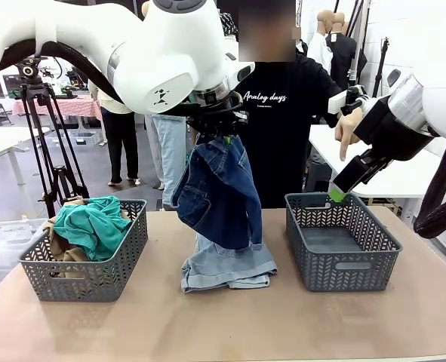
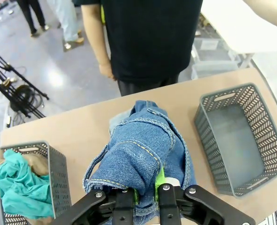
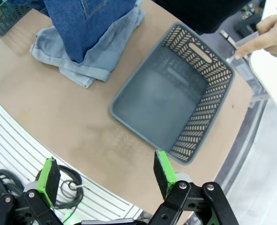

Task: Sort the tops and bottoms.
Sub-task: Sort the clothes according to human instructions.

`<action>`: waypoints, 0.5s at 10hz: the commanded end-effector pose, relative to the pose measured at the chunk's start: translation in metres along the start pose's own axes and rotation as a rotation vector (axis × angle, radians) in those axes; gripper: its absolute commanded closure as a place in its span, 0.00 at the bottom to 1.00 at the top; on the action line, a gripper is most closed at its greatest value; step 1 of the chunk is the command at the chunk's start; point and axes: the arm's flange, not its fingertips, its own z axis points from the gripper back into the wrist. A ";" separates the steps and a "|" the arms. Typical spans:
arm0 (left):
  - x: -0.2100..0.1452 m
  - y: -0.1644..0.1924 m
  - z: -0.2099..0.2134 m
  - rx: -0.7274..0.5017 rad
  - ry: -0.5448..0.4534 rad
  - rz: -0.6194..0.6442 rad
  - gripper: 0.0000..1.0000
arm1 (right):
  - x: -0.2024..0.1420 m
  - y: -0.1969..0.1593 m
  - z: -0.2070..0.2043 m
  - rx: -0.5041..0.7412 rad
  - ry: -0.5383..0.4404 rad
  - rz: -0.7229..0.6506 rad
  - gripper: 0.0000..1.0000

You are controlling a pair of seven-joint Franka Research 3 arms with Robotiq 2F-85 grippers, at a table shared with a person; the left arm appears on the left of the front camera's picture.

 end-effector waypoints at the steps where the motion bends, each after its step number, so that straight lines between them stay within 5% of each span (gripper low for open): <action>1: 0.005 0.004 0.006 -0.013 -0.007 -0.010 1.00 | 0.000 0.000 0.000 0.000 0.000 0.000 0.00; 5: 0.005 0.004 0.006 -0.013 -0.007 -0.010 1.00 | -0.053 -0.005 0.080 -0.075 -0.020 -0.133 0.00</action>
